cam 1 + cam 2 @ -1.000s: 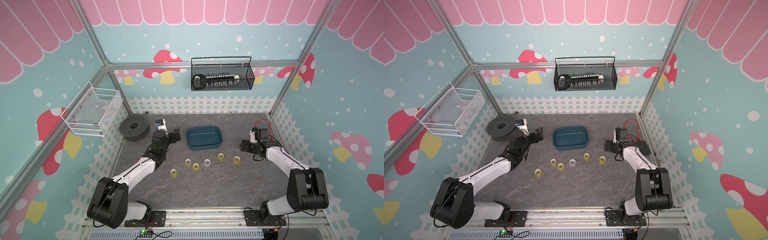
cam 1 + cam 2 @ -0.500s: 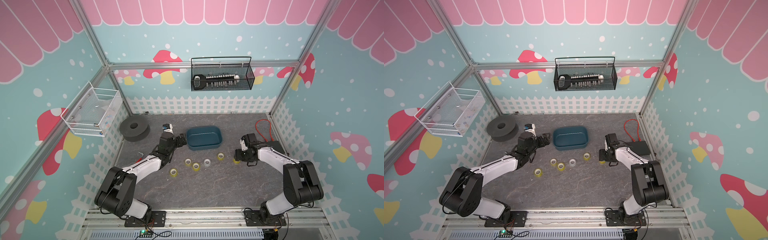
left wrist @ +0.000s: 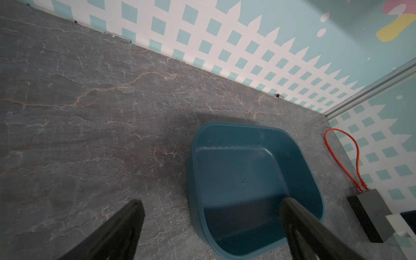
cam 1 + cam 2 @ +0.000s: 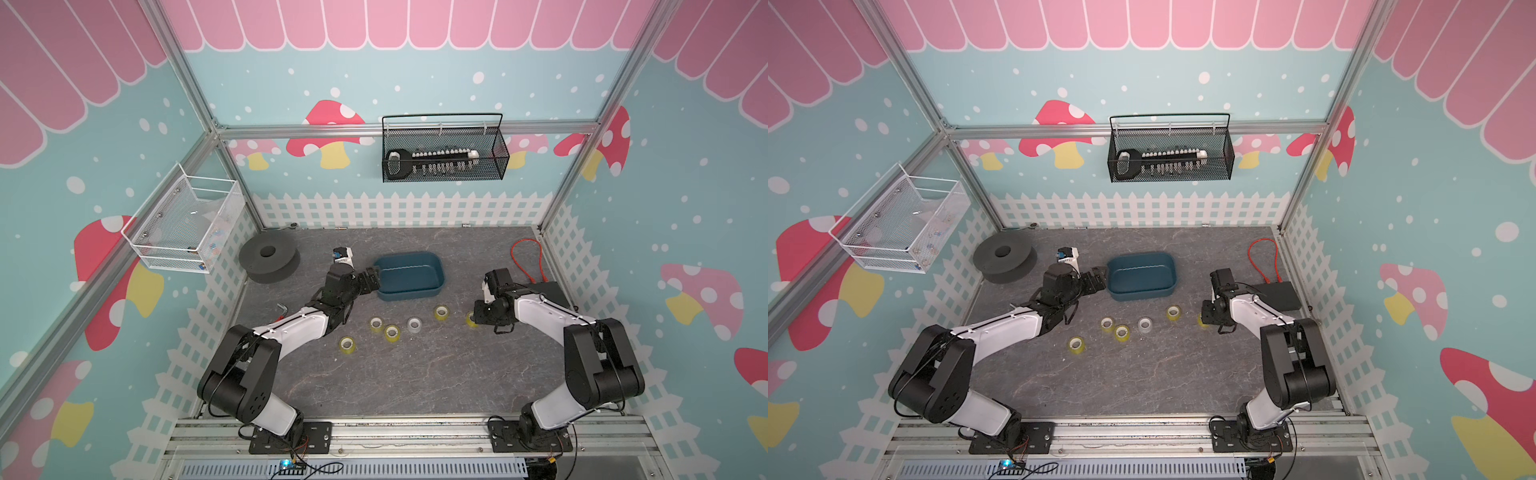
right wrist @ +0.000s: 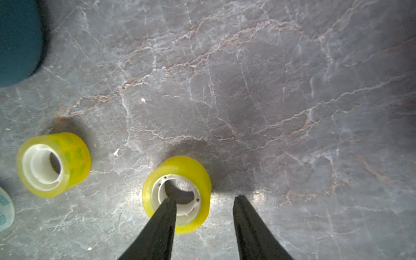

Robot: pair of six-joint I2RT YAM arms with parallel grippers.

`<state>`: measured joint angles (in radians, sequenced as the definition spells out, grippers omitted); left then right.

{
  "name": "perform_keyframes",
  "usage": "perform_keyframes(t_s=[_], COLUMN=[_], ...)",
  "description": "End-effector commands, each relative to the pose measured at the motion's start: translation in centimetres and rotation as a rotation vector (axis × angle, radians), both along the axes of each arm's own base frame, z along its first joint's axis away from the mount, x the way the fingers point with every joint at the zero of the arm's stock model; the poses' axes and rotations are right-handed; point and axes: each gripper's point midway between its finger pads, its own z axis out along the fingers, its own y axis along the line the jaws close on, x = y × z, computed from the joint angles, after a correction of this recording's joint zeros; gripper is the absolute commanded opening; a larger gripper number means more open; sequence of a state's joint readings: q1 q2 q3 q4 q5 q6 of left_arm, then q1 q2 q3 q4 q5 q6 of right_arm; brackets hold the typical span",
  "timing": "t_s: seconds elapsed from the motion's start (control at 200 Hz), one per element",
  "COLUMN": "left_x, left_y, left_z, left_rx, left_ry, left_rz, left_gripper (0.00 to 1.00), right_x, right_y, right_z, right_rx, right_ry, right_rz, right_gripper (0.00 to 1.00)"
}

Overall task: Put the transparent tape into the storage box
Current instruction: Pick up the tape from the center of the board, then place the tape in the storage box.

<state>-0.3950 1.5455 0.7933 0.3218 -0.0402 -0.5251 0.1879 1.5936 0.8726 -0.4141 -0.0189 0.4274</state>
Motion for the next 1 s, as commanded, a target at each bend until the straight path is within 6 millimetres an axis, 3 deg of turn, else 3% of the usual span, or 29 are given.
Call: perform_keyframes(t_s=[0.0,0.145,0.395,0.44,0.5,0.62,0.791,0.876,0.991], left_x=[0.4,0.4,0.7,0.8,1.0,1.4,1.9,2.0,2.1], left_y=[-0.9,-0.9,-1.0,-1.0,-1.0,-1.2,-1.5,-1.7,-1.8], left_z=[0.7,0.6,0.3,0.3,0.3,0.8,1.3,1.6,1.5], left_rx=[-0.019,-0.015,-0.007,-0.005,-0.001,0.002,0.003,-0.002,-0.002], left_ry=[-0.017,-0.017,-0.015,-0.016,-0.019,-0.03,-0.044,-0.049,-0.045], left_rz=[-0.023,-0.025,-0.024,-0.023,-0.022,-0.028,-0.037,-0.043,-0.045], left_gripper=[0.98,0.98,0.98,0.98,0.98,0.98,0.98,0.98,0.98], right_x=[0.9,1.3,0.4,0.3,0.3,1.3,4.4,6.4,8.9], right_y=[0.1,0.4,0.4,0.4,0.4,0.5,1.4,2.8,5.5], right_z=[-0.6,-1.0,-0.9,-0.8,-0.4,1.6,6.3,8.9,10.9], right_rx=[0.0,0.012,0.017,0.019,0.02,0.015,-0.003,-0.001,-0.004], right_ry=[0.004,0.006,0.021,0.022,0.019,-0.024,-0.125,-0.185,-0.233], right_rz=[-0.006,0.002,0.01,0.009,0.009,0.011,0.04,0.082,0.153], right_gripper=[0.48,0.46,0.06,0.0,0.0,0.0,0.0,0.0,0.0])
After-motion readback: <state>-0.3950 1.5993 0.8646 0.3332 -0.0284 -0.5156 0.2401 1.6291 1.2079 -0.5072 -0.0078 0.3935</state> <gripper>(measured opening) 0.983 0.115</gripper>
